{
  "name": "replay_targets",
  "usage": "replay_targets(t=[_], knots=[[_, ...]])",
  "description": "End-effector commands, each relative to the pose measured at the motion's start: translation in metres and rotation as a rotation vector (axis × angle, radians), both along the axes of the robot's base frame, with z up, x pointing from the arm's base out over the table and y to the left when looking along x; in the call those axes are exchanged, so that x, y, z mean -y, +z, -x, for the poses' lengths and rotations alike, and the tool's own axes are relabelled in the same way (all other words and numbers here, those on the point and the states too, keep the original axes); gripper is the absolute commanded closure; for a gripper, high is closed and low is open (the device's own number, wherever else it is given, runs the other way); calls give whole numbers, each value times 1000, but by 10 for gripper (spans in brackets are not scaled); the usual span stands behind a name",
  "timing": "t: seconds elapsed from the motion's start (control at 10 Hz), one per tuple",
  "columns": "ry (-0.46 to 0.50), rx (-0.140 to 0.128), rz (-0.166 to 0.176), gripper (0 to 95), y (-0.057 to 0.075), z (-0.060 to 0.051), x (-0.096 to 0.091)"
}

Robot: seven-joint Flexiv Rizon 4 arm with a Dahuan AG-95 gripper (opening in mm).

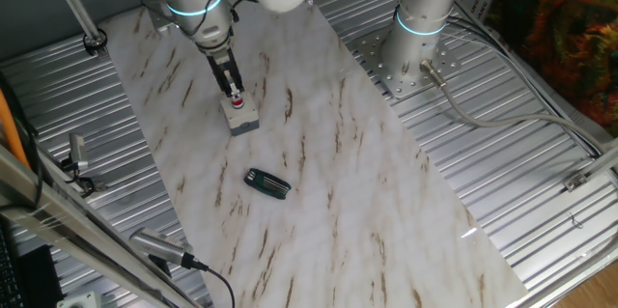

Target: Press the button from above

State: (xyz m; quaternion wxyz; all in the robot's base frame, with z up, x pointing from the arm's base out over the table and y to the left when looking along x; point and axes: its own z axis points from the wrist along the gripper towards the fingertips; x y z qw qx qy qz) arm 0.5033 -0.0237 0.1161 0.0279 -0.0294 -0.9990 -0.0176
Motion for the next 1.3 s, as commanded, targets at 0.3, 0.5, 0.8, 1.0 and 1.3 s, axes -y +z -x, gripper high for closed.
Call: replay_targets(t=[0.3, 0.5, 0.8, 1.0, 1.3], knots=[[1, 42, 13, 950, -11, 0, 0], [-1, 55, 17, 950, -13, 0, 0], [1, 54, 16, 950, -18, 0, 0], [1, 73, 16, 950, -24, 0, 0], [8, 109, 6, 950, -31, 1, -1]])
